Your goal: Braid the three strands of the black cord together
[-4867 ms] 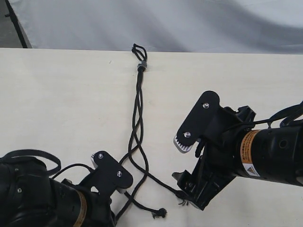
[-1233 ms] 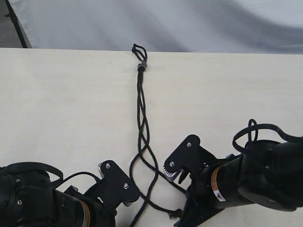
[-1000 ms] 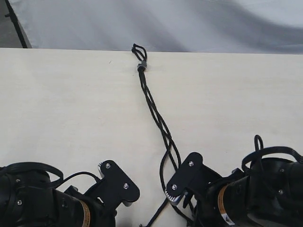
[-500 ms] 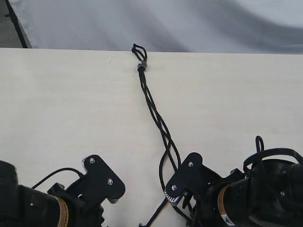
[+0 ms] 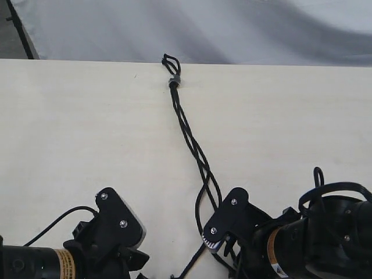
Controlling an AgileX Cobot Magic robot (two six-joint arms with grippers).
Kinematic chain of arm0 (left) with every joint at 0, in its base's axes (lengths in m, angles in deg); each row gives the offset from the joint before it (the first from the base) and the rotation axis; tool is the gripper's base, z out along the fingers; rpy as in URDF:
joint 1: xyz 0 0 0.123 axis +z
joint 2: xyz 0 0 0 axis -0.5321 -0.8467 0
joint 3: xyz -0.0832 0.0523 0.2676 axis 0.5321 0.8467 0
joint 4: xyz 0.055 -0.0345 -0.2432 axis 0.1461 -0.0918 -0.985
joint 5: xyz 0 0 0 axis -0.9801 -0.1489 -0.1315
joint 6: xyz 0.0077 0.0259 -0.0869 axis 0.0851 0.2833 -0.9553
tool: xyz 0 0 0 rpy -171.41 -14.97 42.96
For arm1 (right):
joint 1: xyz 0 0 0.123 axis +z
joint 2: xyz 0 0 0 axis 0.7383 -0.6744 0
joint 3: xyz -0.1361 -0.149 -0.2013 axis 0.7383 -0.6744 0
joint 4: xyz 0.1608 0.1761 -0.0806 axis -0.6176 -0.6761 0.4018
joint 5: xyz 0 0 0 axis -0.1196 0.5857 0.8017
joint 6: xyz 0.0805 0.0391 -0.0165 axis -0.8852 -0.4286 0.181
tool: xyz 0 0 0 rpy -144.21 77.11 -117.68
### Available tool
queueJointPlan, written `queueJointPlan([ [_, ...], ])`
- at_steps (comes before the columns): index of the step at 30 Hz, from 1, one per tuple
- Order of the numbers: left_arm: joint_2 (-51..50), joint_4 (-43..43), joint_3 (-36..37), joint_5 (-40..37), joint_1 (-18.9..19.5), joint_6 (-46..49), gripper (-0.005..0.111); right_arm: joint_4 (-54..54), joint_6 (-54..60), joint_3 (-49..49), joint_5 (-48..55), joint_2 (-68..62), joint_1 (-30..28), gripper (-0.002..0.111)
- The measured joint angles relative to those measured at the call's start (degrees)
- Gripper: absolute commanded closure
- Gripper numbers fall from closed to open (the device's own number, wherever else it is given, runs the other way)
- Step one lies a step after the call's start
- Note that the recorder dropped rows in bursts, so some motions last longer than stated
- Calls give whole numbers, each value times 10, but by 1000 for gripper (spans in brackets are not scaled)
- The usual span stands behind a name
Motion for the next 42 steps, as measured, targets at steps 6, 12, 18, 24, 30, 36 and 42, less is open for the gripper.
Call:
queueJointPlan([
  [6, -58, 22, 0, 75, 0, -3, 58, 0, 0, 0, -1, 0, 0, 108],
  [12, -129, 51, 0, 144, 0, -10, 58, 0, 0, 0, -1, 0, 0, 108],
  [18, -162, 52, -1, 192, 0, -10, 58, 0, 0, 0, -2, 0, 0, 108],
  [24, -171, 65, -1, 204, 0, -17, 92, 0, 0, 0, -2, 0, 0, 108],
  [30, -171, 66, -1, 197, 0, -40, 106, 0, 0, 0, -2, 0, 0, 108],
  [36, -167, 67, -1, 179, -1, -59, 106, 0, 0, 0, -2, 0, 0, 108],
  [42, -73, 68, 54, 105, -36, -83, 106, 0, 0, 0, -7, 0, 0, 108],
])
